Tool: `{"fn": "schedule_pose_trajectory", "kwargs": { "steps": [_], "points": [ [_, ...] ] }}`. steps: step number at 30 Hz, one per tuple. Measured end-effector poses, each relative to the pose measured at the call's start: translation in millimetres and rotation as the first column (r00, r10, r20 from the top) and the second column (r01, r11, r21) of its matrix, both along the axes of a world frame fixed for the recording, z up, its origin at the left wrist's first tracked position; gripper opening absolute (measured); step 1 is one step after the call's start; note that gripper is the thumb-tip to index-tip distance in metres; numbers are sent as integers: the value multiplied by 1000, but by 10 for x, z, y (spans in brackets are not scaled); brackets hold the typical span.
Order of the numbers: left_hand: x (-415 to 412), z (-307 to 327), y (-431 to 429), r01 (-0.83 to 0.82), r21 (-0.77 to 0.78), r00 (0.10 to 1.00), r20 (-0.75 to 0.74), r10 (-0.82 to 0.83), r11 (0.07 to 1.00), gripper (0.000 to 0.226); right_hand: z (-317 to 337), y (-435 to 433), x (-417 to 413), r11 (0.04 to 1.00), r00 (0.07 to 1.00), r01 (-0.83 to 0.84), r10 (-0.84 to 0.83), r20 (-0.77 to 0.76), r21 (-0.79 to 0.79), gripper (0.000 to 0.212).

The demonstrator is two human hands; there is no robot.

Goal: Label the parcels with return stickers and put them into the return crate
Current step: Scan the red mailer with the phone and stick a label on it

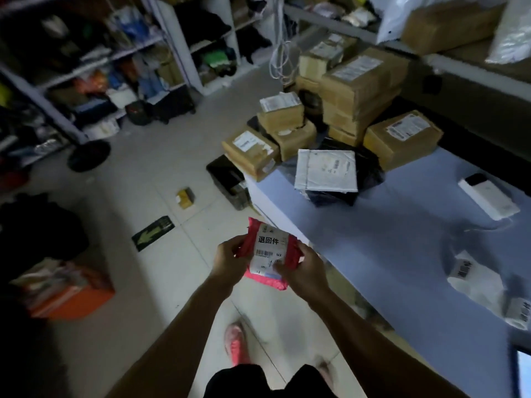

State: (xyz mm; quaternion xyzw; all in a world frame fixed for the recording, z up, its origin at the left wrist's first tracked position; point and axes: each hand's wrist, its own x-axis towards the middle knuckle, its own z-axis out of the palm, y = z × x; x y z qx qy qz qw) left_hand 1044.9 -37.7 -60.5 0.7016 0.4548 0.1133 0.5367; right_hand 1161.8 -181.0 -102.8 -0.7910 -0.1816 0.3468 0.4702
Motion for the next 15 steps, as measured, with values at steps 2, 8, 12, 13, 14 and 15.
{"fn": "schedule_pose_trajectory", "kwargs": {
  "steps": [2,8,12,13,14,15],
  "points": [
    [-226,-34,278,-32,-3,999,0,32,999,42,-30,367,-143,998,998,-54,53,-12,-20,56],
    [-848,-305,1272,-126,-38,991,50,128,991,30,-130,1586,-628,978,986,-165,165,-11,-129,62],
    [-1137,-433,2040,-84,-67,996,29,86,994,30,-132,2346,-902,968,982,-190,184,-49,-163,53],
    [-1168,-460,2241,-69,-75,997,24,71,995,30,-131,2530,-935,968,982,-188,182,-52,-166,55],
    [-1179,-477,2437,-61,-89,998,20,63,994,31,-152,2711,-949,967,983,-183,176,-54,-175,56],
    [-1172,-481,2617,-59,-108,998,14,61,992,32,-177,2884,-949,967,984,-177,170,-52,-183,57]
  ]
}}
